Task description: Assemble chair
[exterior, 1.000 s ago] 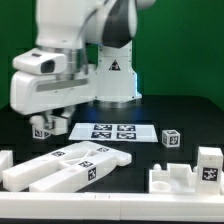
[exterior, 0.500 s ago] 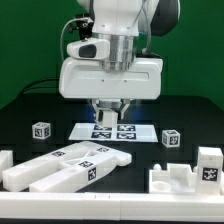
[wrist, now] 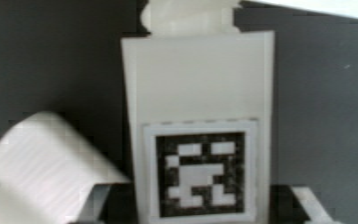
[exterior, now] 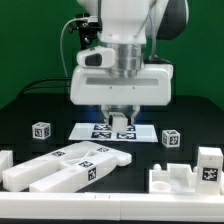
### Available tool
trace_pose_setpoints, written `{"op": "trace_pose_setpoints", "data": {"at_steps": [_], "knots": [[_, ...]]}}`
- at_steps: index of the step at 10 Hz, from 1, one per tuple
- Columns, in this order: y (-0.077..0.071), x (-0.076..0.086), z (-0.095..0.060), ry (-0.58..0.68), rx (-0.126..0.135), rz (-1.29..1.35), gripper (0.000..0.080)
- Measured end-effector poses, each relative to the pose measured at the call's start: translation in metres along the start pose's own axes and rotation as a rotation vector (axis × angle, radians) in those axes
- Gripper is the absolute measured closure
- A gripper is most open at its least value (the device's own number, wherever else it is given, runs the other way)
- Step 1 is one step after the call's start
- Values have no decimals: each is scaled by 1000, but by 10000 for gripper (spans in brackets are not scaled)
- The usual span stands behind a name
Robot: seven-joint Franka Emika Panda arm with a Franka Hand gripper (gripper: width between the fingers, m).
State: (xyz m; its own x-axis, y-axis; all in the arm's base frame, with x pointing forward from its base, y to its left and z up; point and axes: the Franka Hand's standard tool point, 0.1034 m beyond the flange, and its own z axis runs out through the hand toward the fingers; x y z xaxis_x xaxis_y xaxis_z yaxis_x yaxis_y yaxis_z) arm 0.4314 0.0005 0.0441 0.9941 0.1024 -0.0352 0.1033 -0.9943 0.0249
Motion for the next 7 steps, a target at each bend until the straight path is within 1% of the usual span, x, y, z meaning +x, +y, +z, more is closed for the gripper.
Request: {"op": "trace_pose_setpoints", "data": {"at_steps": [2, 3, 4, 7], "knots": [[-12, -6, 19, 1, 3, 14, 515], [-13, -9, 28, -2, 3, 21, 515], [-14, -10, 33, -7, -1, 17, 515], [-15, -8, 34, -1, -3, 20, 515]]}}
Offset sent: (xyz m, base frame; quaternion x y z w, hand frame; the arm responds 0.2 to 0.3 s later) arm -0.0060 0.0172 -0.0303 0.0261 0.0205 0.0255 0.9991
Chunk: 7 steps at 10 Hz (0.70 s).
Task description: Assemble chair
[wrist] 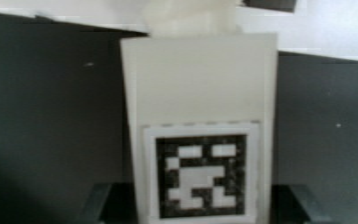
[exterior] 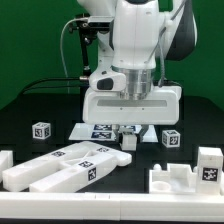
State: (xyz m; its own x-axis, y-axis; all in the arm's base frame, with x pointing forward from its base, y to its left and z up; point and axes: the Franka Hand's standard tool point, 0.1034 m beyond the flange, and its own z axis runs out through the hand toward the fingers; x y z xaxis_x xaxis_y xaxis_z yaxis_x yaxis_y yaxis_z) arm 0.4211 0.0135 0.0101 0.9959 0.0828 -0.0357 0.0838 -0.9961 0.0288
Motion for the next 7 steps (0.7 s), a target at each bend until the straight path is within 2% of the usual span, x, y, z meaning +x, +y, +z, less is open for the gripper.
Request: {"op": "trace_pose_setpoints", "data": {"at_steps": [1, 2, 3, 4, 5, 6, 7], "knots": [[0, -1, 0, -6, 1, -1, 447], [-1, -2, 0, -41, 12, -2, 447], [6, 3, -12, -76, 29, 5, 263], [10, 3, -24, -182, 54, 7, 263], [16, 12, -37, -295, 65, 16, 170], [19, 22, -43, -396, 65, 24, 155], [17, 26, -42, -472, 60, 48, 155]]}}
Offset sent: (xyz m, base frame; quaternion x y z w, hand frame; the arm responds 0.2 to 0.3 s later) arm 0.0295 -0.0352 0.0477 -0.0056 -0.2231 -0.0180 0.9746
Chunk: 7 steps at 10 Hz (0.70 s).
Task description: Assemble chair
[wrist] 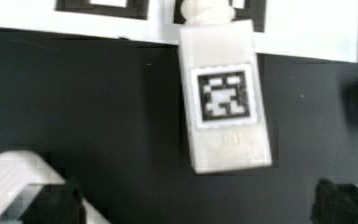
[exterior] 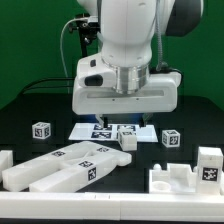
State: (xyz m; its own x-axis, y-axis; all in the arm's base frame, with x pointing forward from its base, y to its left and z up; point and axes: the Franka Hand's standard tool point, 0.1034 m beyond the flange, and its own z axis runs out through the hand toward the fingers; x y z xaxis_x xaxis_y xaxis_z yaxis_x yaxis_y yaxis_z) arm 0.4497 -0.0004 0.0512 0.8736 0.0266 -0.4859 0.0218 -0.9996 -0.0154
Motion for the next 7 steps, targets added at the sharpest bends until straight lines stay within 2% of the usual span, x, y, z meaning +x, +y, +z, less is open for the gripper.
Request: {"op": "trace_pose_setpoints", "data": {"at_steps": [2, 4, 5, 6, 7], "knots": [[-2, -3, 5, -152, 4, 6, 151], [-1, -1, 10, -249, 3, 11, 151], [-3, -9, 19, -347, 2, 39, 151], [-3, -7, 28, -433, -3, 47, 151], [-6, 2, 35, -429, 24, 64, 151]]}}
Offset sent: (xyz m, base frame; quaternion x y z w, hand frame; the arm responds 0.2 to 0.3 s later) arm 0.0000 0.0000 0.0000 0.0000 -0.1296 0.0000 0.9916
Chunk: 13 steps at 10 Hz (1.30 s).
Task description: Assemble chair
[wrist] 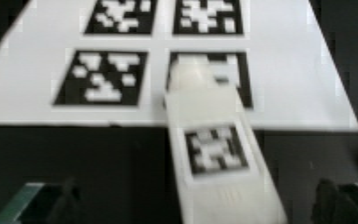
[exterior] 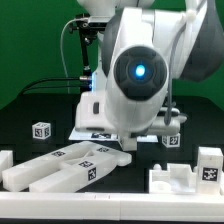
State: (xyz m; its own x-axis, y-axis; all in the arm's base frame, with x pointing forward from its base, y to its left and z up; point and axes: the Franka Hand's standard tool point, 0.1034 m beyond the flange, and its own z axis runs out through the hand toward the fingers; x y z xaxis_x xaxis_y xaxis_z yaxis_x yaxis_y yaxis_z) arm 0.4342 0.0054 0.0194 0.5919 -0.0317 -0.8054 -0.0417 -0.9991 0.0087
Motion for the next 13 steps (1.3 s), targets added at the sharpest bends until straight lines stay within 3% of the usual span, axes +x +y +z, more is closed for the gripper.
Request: {"op": "trace_pose_setpoints", "data": {"at_steps": [1, 7, 10, 12, 13], "knots": [[0, -2, 5, -17, 11, 54, 151], [-2, 2, 14, -34, 2, 103, 151], [-1, 2, 14, -35, 4, 104, 517], [1, 2, 12, -31, 3, 99, 517], [1, -4, -5, -13, 4, 83, 517]]}}
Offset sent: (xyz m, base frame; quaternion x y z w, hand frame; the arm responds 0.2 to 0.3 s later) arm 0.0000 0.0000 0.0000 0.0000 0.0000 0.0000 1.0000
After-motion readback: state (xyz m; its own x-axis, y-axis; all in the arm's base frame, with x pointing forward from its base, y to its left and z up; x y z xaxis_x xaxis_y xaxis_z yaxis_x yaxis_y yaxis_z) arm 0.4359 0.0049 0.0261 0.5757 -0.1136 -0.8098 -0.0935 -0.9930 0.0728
